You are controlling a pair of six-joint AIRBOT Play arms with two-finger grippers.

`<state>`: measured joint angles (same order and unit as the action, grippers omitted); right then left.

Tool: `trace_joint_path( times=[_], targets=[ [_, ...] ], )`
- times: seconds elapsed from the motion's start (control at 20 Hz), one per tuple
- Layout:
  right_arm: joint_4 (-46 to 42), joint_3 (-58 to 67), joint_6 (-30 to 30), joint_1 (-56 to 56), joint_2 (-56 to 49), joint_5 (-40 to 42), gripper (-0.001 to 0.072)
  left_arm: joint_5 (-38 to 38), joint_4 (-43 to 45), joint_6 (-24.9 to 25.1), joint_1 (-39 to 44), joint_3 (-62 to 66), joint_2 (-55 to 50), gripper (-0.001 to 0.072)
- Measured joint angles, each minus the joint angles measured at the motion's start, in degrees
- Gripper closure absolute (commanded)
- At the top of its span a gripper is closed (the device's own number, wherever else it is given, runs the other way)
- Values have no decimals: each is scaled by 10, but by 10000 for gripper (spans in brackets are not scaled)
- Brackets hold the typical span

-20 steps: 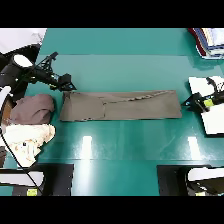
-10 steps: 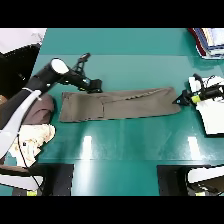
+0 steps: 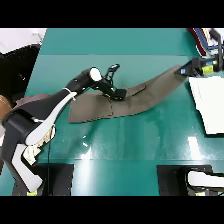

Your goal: Fold the shirts.

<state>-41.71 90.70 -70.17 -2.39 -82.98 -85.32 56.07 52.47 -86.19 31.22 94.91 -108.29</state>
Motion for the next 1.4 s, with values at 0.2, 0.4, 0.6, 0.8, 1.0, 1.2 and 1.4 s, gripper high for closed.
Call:
trace_joint_path(
  times=[0.2, 0.4, 0.6, 0.8, 1.0, 1.2, 1.4],
  targets=[
    [11, 62, -11, 88, 9, 0, 694, 3, -1, -12, 16, 35, -36, 683],
    [14, 93, -15, 156, 11, 15, 695, 6, 1, -17, 21, 45, -50, 682],
    [15, 102, -16, 202, 11, 34, 695, 23, 12, -19, 7, 51, -48, 682],
    [17, 104, -15, 254, 3, 59, 694, 63, 54, -19, -56, 60, 4, 681],
    [17, 129, 1, 354, -53, 96, 693, 104, 99, -2, -166, 65, 104, 681],
    [17, 217, 13, 464, -177, 148, 287, 119, 114, 17, -275, 66, 202, 680],
    [17, 256, 16, 528, -265, 170, 214, 135, 118, 25, -351, 66, 266, 681]
  ],
)
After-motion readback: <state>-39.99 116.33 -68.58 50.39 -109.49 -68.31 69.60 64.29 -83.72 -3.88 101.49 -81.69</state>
